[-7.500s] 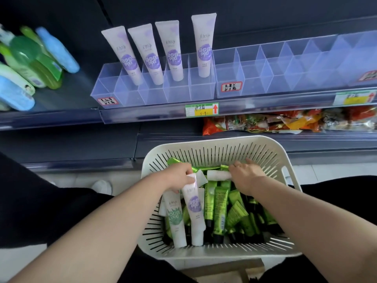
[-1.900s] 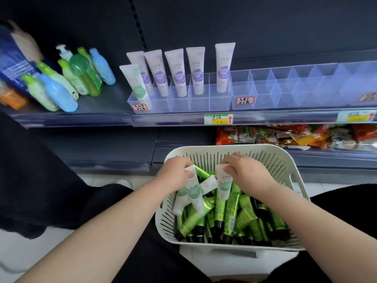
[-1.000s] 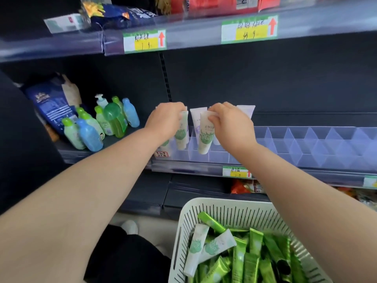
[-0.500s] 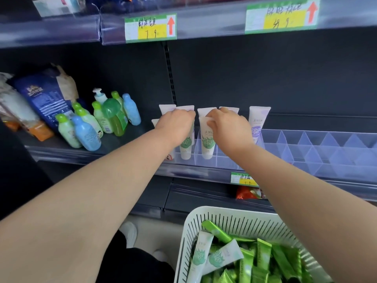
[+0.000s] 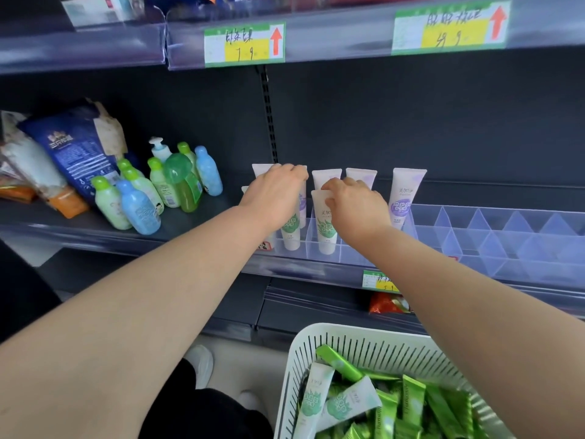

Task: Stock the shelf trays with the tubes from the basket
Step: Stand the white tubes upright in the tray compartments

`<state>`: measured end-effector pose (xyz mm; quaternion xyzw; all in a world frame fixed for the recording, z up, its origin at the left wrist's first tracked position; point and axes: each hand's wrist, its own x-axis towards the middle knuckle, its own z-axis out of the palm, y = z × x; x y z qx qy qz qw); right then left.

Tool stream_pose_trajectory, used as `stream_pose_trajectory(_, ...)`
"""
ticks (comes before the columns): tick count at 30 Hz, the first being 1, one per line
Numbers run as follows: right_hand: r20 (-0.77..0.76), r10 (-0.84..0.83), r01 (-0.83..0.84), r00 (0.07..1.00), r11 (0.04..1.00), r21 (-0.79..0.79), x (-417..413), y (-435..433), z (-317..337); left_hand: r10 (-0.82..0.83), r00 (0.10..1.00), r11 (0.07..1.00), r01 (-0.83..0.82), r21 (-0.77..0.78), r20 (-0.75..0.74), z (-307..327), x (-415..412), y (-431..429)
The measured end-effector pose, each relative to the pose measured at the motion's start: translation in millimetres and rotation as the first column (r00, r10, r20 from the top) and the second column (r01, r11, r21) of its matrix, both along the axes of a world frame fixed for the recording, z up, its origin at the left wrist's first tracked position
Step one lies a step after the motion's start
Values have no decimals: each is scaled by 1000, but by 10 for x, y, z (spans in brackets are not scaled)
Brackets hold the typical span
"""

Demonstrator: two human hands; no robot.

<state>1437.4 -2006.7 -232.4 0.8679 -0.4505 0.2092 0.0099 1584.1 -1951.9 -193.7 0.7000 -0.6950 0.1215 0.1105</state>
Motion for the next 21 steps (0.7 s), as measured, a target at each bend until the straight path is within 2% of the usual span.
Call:
stream_pose_trajectory(9, 68, -10, 12, 998, 1000, -23, -171, 184, 87, -50, 995, 997, 44, -71, -81, 63, -216, 163)
stream_pose_trajectory(14, 132, 26, -19, 991, 998, -52, -474, 502, -28, -43, 967, 999, 37, -29, -253, -66, -465, 427)
stream_pose_trajectory(21, 50, 25, -24, 998, 999, -28, -1086, 966, -594, -50, 919, 990, 96, 100, -391, -668, -806, 827)
